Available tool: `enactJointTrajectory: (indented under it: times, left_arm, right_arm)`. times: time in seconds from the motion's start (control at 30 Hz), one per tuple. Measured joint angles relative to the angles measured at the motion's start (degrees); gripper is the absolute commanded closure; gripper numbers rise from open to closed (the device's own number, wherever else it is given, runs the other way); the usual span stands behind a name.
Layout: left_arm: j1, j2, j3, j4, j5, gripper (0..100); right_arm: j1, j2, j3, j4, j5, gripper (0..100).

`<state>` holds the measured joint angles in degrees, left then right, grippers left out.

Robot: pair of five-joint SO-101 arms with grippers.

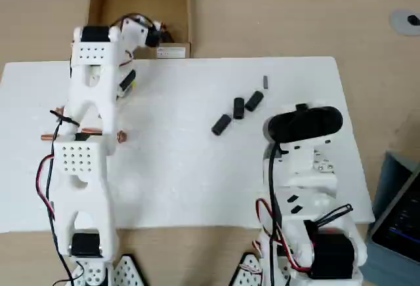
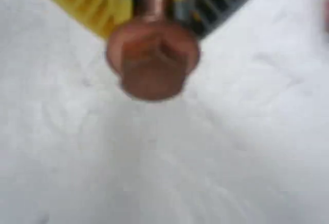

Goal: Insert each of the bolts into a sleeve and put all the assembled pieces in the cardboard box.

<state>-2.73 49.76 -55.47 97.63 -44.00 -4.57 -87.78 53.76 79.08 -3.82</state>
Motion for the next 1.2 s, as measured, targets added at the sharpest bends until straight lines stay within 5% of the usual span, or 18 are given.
enactJointTrajectory:
  times: [0.47, 0.9, 1.2]
  left_arm:
    - [8.62, -28.04, 1.58, 2.29, 18.29, 100]
    - [15.74, -64.35, 38.68, 2.29, 29.45, 100]
    - [15.74, -88.44, 68.75, -10.73, 36.75, 100]
  right_arm:
    - [-0.09, 0.00, 0.00, 0.00, 0.09, 98.9]
    - [-0.09, 0.00, 1.05, 0.00, 0.09, 98.9]
    - [0.00, 0.00, 7.65, -5.71, -1.05, 98.9]
